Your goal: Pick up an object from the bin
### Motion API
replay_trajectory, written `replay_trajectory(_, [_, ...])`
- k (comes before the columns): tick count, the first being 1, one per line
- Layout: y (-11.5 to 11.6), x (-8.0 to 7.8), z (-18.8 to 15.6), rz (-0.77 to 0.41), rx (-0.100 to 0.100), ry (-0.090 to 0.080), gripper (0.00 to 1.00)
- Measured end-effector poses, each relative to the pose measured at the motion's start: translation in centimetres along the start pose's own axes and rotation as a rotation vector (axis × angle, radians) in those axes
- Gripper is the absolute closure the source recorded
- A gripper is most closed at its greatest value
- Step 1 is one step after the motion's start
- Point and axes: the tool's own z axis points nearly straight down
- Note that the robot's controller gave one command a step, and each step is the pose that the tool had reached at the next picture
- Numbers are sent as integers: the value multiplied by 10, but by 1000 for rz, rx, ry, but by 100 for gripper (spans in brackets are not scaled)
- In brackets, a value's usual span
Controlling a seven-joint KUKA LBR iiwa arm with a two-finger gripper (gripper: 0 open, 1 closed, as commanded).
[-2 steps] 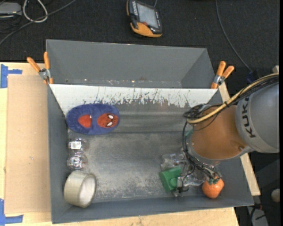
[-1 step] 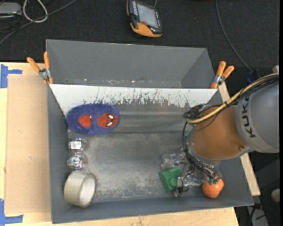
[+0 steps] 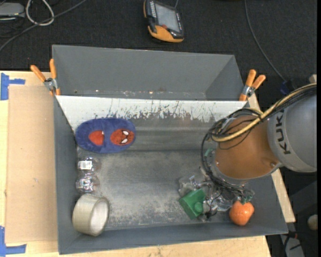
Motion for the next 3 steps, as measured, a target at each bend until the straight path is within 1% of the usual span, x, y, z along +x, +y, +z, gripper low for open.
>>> replay_trajectory(1, [0,0,0,0,0,0,100])
replay_trajectory(2, [2,3,-85,-6,-2,0,100])
replay_trajectory(3, [2,3,-85,-6,-2,0,0])
